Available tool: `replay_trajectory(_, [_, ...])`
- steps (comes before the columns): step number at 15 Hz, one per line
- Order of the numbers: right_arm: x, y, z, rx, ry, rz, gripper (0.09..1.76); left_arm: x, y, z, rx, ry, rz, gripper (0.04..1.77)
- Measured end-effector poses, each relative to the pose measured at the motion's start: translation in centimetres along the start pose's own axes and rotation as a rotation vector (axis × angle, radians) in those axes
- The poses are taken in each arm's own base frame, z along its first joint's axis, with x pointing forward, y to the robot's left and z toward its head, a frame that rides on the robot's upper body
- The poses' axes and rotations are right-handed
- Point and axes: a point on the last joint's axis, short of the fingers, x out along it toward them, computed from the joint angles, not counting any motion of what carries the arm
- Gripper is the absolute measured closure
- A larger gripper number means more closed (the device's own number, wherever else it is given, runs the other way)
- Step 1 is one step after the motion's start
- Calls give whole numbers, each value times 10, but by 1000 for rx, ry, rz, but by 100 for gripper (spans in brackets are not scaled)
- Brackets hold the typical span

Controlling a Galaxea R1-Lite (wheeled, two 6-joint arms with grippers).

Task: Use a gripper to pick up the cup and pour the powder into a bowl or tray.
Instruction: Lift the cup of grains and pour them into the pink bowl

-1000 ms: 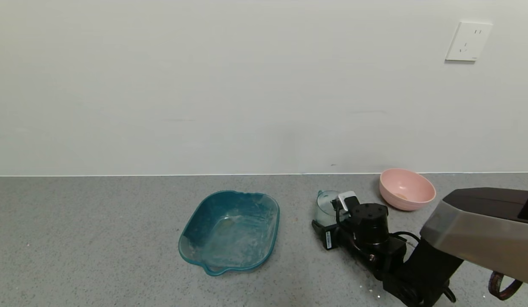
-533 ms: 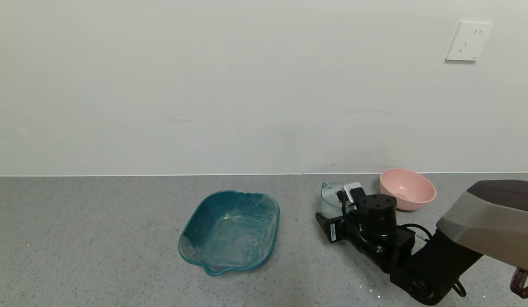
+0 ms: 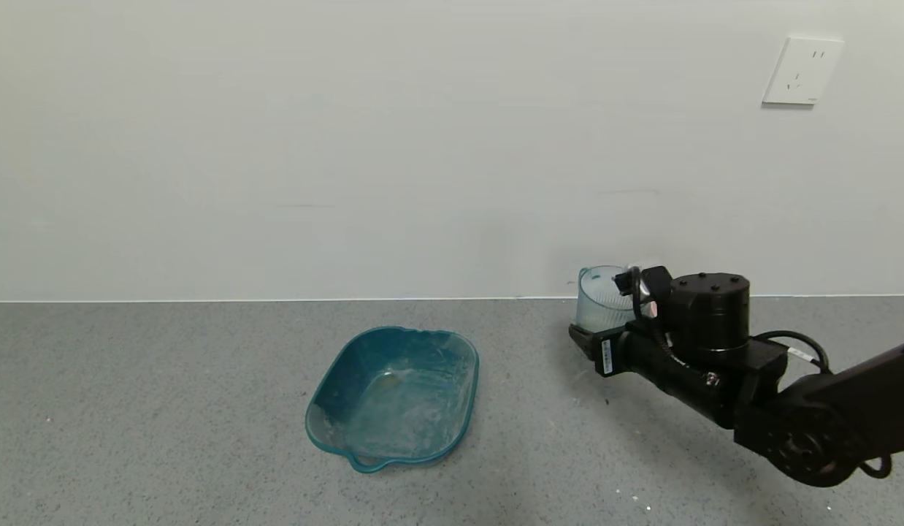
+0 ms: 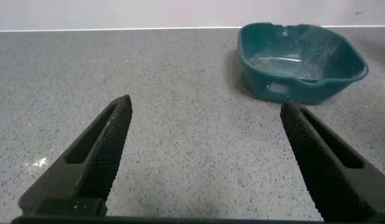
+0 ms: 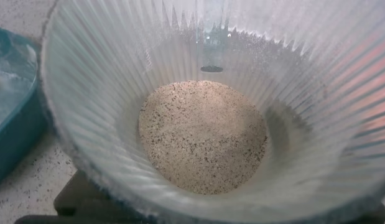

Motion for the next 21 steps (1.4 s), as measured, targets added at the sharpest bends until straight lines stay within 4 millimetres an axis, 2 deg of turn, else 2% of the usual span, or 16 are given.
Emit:
replay_trajectory(4, [-31,-37,28,-39,3,-68,52,0,0,0,0,0,0,9])
replay_trajectory(8, [-49,-91,42,-65,-34,-145,52,0,0,0,0,0,0,9])
replay_trajectory(12, [-65,-148,38,-103,-25,-238,52,0,0,0,0,0,0,9])
replay_trajectory(15, [-74,-182,30,-142,2,-283,52,0,0,0,0,0,0,9])
replay_trajectory(18, [-77,-203,21,-168,73,-287,52,0,0,0,0,0,0,9])
replay_trajectory(21, [-74,-214,18,-199,147,-285,52,0,0,0,0,0,0,9])
